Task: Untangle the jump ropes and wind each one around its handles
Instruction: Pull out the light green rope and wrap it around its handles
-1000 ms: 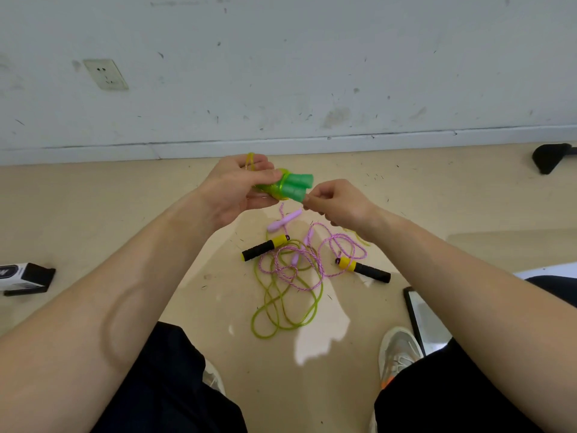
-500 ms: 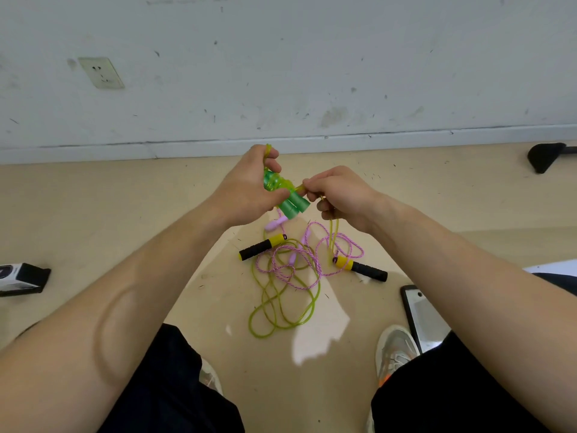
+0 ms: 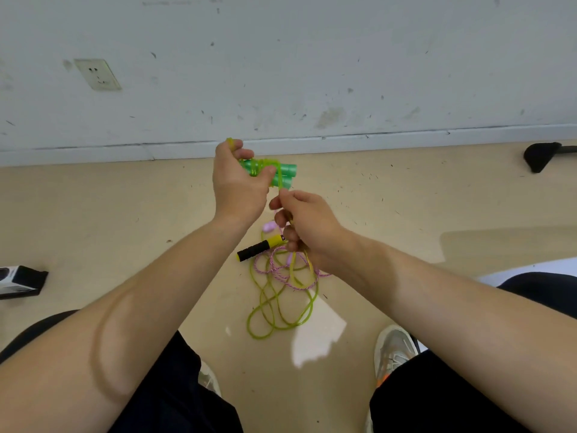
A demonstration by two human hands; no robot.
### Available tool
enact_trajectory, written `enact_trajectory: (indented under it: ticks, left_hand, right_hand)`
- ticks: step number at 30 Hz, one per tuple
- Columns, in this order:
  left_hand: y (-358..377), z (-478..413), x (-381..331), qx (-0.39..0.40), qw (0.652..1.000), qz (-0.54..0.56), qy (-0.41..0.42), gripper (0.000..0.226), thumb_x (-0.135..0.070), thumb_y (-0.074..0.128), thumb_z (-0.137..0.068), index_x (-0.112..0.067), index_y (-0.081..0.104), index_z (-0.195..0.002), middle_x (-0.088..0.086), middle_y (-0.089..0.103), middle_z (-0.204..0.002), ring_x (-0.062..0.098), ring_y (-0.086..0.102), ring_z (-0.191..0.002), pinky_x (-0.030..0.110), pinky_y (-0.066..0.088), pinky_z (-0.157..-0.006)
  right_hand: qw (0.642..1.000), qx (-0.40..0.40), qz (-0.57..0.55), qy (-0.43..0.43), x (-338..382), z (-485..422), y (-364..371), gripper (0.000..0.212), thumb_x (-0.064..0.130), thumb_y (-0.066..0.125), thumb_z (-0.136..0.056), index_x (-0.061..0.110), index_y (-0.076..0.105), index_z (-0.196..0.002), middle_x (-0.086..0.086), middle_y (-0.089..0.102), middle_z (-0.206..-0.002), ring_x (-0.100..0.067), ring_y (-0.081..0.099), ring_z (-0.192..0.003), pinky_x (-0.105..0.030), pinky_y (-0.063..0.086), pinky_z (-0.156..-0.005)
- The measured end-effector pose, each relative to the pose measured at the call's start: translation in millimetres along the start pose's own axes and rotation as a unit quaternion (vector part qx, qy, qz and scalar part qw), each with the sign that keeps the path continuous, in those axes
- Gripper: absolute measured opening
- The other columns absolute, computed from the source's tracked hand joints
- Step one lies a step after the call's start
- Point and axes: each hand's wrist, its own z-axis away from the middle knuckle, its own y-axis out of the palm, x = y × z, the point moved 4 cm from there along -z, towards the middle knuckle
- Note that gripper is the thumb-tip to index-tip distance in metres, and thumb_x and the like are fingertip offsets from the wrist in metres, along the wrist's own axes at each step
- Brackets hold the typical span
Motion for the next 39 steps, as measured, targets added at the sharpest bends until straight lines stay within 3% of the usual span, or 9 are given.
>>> enact_trajectory:
  ticks: [3, 8, 11, 14, 19, 25, 28, 32, 39]
  left_hand:
    - [3.1, 4.9, 1.9, 0.013, 0.981, 0.137, -0.133, 0.054, -0.009, 0.075, -0.087, -0.009, 0.042, -0.130, -0.003, 0.050, -0.113, 0.020, 0.065, -0.097, 0.034, 0.062, -0.069]
    - [1.2, 1.8, 6.1, 0.045, 0.930, 0.259, -0.255, 0.066, -0.016, 0.085, -0.079, 0.003, 0.047, -0.130, 0.015, 0.058, -0.120, 0.033, 0.074, -0.093, 0.036, 0.062, -0.065]
    - [2.8, 2.9, 7.2, 0.059, 0.932, 0.251, -0.254, 0.089, -0.014, 0.090, -0.072, 0.006, 0.037, -0.141, 0.013, 0.051, -0.119, 0.029, 0.074, -0.096, 0.035, 0.061, -0.069]
    - [1.0, 0.0, 11.2, 0.075, 0.931, 0.249, -0.256, 0.087, -0.010, 0.090, -0.070, 0.006, 0.039, -0.139, 0.013, 0.051, -0.120, 0.029, 0.072, -0.098, 0.029, 0.058, -0.064]
    - [3.1, -2.4, 11.1, 0.136, 0.926, 0.226, -0.270, 0.047, -0.003, 0.080, -0.079, -0.007, 0.043, -0.108, 0.032, 0.057, -0.131, 0.029, 0.069, -0.075, 0.027, 0.056, -0.059]
    - [8.7, -1.8, 8.5, 0.191, 0.919, 0.234, -0.253, 0.049, -0.004, 0.081, -0.068, -0.017, 0.036, -0.083, 0.015, 0.043, -0.106, 0.030, 0.059, -0.083, 0.027, 0.051, -0.055]
    - [11.0, 0.1, 6.5, 0.203, 0.923, 0.217, -0.245, 0.056, -0.009, 0.082, -0.060, -0.014, 0.039, -0.096, 0.012, 0.039, -0.111, 0.027, 0.058, -0.087, 0.027, 0.051, -0.054]
    - [10.5, 0.7, 0.6, 0.180, 0.956, 0.133, -0.192, 0.068, 0.000, 0.079, -0.077, -0.010, 0.037, -0.129, 0.001, 0.040, -0.113, 0.019, 0.058, -0.092, 0.028, 0.054, -0.061]
    - [6.8, 1.5, -1.3, 0.160, 0.972, 0.081, -0.153, 0.070, 0.001, 0.076, -0.080, -0.011, 0.033, -0.134, -0.003, 0.039, -0.111, 0.016, 0.056, -0.097, 0.030, 0.058, -0.069]
  right_hand:
    - [0.999, 0.006, 0.045, 0.002, -5.3, -4.8, -4.2, 0.032, 0.035, 0.047, -0.104, 0.016, 0.063, -0.085, 0.000, 0.043, -0.064, -0.010, 0.027, -0.041, -0.023, 0.025, -0.045]
    - [0.995, 0.016, 0.099, -0.017, -3.8, -12.6, -12.1, 0.035, 0.041, 0.053, -0.101, 0.017, 0.068, -0.081, 0.008, 0.038, -0.054, -0.009, 0.027, -0.042, -0.024, 0.021, -0.047]
    - [0.991, 0.019, 0.130, -0.034, 0.2, -15.6, -16.1, 0.038, 0.042, 0.055, -0.100, 0.013, 0.069, -0.079, 0.007, 0.038, -0.054, -0.009, 0.029, -0.042, -0.022, 0.023, -0.045]
    - [0.975, 0.010, 0.213, -0.063, 12.6, -19.1, -26.5, 0.041, 0.047, 0.060, -0.096, 0.012, 0.067, -0.075, 0.009, 0.044, -0.054, -0.007, 0.035, -0.042, -0.023, 0.028, -0.045]
    - [0.954, 0.010, 0.282, -0.106, 30.2, -26.7, -43.3, 0.023, 0.034, 0.066, -0.095, 0.019, 0.071, -0.078, 0.018, 0.050, -0.050, -0.001, 0.043, -0.050, -0.017, 0.036, -0.052]
    - [0.969, 0.012, 0.233, -0.077, 32.4, -30.7, -45.9, 0.020, 0.018, 0.065, -0.095, 0.020, 0.070, -0.075, 0.010, 0.052, -0.055, -0.006, 0.044, -0.054, -0.021, 0.037, -0.055]
    - [0.983, 0.005, 0.180, -0.033, 31.3, -30.1, -47.1, 0.021, 0.010, 0.064, -0.092, 0.016, 0.067, -0.072, 0.003, 0.048, -0.057, -0.011, 0.040, -0.054, -0.025, 0.037, -0.055]
    - [0.996, 0.000, 0.071, 0.055, 25.7, -29.3, -48.4, 0.014, 0.001, 0.058, -0.089, 0.009, 0.065, -0.080, -0.002, 0.050, -0.062, -0.012, 0.042, -0.052, -0.022, 0.043, -0.051]
    - [0.994, -0.002, -0.037, 0.103, 23.1, -21.2, -41.1, 0.009, 0.002, 0.055, -0.096, 0.000, 0.064, -0.097, -0.006, 0.062, -0.067, -0.009, 0.056, -0.050, -0.021, 0.047, -0.046]
